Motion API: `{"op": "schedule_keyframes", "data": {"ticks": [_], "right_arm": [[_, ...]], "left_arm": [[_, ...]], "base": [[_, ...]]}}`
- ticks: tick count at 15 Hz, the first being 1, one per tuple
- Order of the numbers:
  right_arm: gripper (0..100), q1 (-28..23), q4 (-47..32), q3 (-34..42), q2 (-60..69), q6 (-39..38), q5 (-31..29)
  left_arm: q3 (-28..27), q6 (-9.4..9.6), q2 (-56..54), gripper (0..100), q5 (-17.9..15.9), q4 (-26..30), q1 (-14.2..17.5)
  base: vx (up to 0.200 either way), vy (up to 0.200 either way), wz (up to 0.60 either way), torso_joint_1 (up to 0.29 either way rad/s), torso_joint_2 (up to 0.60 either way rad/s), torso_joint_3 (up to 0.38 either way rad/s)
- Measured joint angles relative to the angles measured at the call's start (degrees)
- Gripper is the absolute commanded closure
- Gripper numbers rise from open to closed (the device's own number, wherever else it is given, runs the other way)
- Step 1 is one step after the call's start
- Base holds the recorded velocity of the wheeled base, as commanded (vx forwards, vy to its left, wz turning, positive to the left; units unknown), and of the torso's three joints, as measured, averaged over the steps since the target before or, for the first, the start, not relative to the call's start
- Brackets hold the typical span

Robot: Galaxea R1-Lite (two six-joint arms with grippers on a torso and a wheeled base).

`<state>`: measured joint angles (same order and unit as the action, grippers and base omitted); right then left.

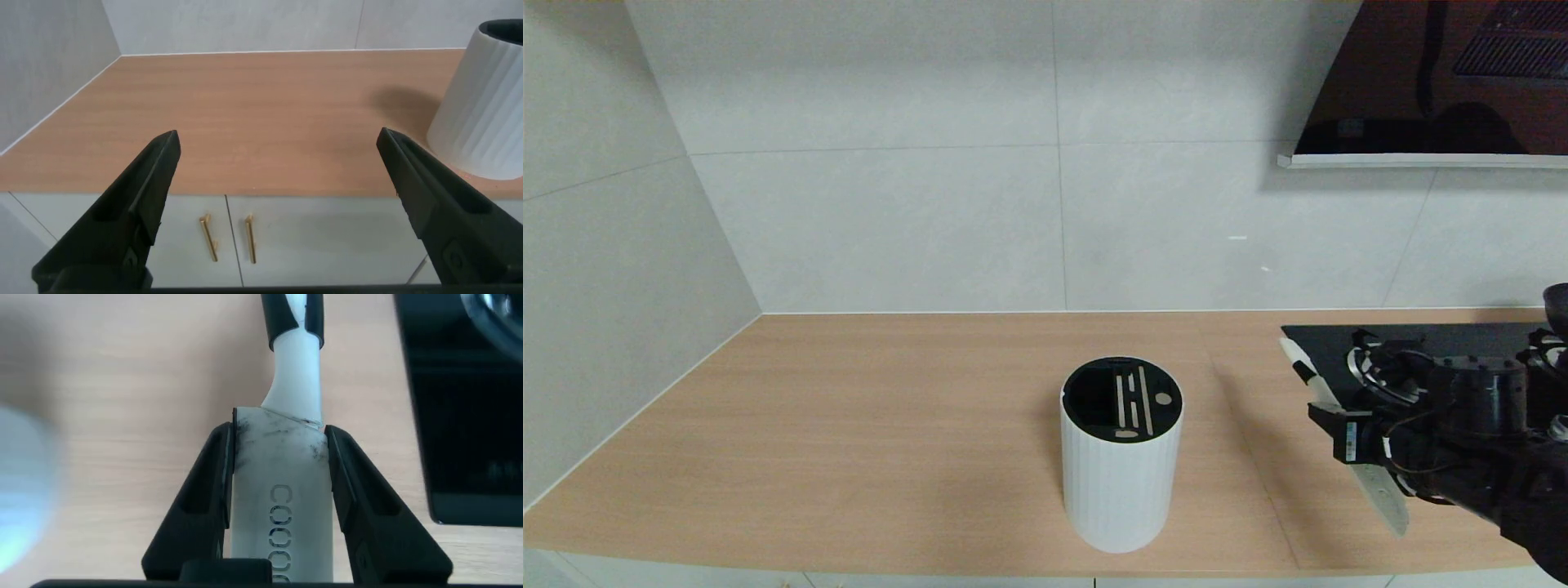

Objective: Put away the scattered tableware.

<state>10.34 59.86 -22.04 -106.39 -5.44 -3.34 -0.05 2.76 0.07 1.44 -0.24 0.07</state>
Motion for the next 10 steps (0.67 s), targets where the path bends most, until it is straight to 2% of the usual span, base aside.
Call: {"op": "schedule_keyframes", "data": {"ticks": [4,6,9,10], "right_arm": [[100,2.28,-2.27,0.93,8.79,0.07,0.88],[100,2.78,-2.35,0.93,10.69,0.24,0.85],[100,5.10,-5.19,-1.85,13.08,0.24,0.88],[100,5.81,-8.70,-3.56,13.95,0.24,0.85]], "left_arm": [[-2.47,0.00,0.00,0,-1.99,0.04,-0.02],[-4.30,0.04,0.04,0,-4.14,0.73,0.00],[-11.76,0.13,2.62,0,-9.29,4.23,-0.02],[-14.82,0.13,5.13,0,-11.20,5.55,-0.02]], "base": [[0.000,0.000,0.00,0.000,0.00,0.000],[0.000,0.000,0.00,0.000,0.00,0.000],[0.000,0.000,0.00,0.000,0.00,0.000],[0.000,0.000,0.00,0.000,0.00,0.000]]}}
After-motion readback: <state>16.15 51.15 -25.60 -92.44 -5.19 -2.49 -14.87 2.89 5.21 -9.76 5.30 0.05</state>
